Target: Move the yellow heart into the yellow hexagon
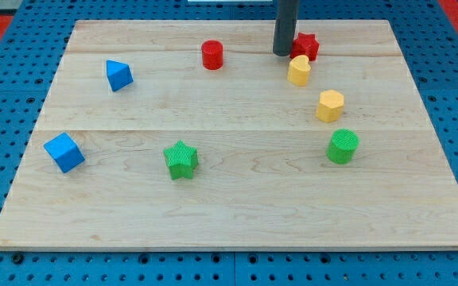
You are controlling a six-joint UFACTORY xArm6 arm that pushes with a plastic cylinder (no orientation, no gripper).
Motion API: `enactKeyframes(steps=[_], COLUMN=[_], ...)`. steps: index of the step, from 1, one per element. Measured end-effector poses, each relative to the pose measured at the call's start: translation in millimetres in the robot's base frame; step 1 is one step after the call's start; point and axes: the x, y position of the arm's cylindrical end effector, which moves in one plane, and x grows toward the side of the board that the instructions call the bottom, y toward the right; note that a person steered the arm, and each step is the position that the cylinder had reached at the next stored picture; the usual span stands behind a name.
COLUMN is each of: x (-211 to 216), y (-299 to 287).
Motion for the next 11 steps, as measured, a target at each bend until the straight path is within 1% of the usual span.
enactKeyframes(steps=[2, 4, 5, 6, 7, 8, 9, 10, 11], x=[0, 32, 50, 49, 51, 31, 19, 13, 27], y=[-6, -12, 3, 15, 65, 41, 114, 142, 136])
